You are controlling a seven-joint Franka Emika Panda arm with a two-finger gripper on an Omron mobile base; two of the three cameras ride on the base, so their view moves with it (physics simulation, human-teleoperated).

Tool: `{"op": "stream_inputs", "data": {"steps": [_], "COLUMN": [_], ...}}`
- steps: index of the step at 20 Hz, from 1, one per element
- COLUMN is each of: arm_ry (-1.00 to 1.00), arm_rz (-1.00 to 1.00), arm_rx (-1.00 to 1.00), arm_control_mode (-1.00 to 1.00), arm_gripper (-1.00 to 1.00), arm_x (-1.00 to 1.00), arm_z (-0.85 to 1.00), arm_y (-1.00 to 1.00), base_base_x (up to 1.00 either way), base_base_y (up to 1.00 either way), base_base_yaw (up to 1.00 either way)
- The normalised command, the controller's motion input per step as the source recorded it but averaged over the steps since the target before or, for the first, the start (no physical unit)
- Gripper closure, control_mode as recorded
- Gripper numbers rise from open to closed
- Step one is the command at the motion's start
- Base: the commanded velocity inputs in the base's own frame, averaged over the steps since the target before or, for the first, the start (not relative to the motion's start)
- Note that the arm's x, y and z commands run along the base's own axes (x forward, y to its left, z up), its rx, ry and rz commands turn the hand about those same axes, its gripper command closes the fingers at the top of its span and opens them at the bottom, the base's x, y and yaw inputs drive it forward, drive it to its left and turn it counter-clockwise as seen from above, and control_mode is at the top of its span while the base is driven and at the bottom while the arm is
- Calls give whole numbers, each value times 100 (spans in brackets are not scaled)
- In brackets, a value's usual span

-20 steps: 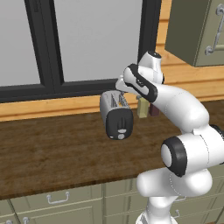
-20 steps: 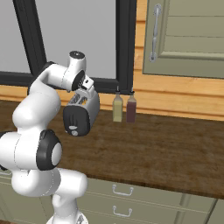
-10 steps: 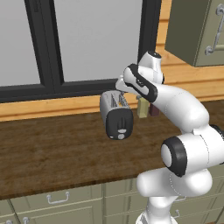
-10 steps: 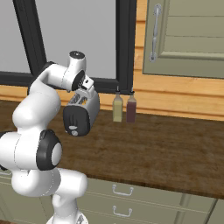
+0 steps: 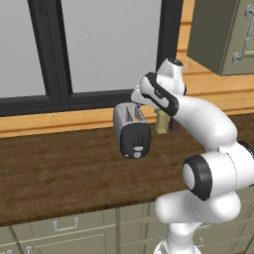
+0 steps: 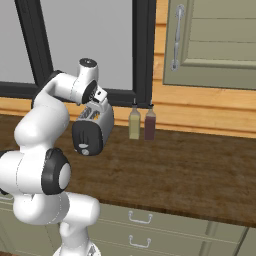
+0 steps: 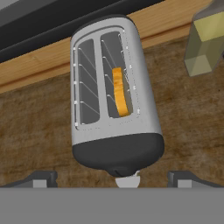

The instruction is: Start the toaster. Once the lever pops up, take the bread to the plate on the dining counter.

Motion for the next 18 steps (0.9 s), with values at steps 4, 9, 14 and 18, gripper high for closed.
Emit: {"op": "stream_inputs", "data": {"steps": [4,9,14,18], "arm_ry": [0,0,0,0], "arm_rz": [0,0,0,0], "arm_rx": [0,0,0,0], "arm_control_mode": [-100,-100,-100,-100], "arm_gripper": [-100,-100,-100,-100], "arm_x": [0,0,0,0], "arm_z": [0,0,0,0], "arm_y": [0,0,0,0], "base_base_x": [0,0,0,0], "base_base_y": [0,0,0,0], "base_base_yaw": [0,0,0,0]}}
